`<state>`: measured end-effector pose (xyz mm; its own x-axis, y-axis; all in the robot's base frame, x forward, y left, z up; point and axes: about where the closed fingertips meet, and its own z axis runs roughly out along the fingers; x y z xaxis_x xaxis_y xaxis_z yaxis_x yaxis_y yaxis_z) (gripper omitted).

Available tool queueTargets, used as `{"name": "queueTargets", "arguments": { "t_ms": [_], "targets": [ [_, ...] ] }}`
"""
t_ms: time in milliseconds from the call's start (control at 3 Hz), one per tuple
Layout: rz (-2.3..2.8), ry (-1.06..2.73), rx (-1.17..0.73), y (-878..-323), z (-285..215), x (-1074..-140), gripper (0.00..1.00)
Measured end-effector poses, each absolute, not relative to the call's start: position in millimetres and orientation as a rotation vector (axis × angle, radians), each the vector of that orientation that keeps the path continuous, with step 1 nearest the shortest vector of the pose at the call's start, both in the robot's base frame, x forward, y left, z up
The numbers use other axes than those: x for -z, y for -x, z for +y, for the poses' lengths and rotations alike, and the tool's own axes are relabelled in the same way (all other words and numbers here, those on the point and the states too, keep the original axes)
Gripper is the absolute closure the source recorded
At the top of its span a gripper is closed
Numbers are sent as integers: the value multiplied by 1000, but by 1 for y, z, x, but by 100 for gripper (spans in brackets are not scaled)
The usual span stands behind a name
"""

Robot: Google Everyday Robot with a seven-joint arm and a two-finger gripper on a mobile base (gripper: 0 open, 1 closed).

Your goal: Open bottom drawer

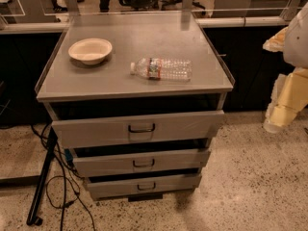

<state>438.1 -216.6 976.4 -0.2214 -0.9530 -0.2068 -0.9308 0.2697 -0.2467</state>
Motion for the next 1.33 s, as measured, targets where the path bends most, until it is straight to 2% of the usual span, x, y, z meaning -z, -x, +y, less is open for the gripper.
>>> {"name": "queueTargets", "arguments": {
  "t_ms": [667, 1333],
  "targets": [
    [2221, 1748, 100, -444, -210, -952, 0],
    [2096, 1746, -16, -448, -189, -850, 0]
  ]
}}
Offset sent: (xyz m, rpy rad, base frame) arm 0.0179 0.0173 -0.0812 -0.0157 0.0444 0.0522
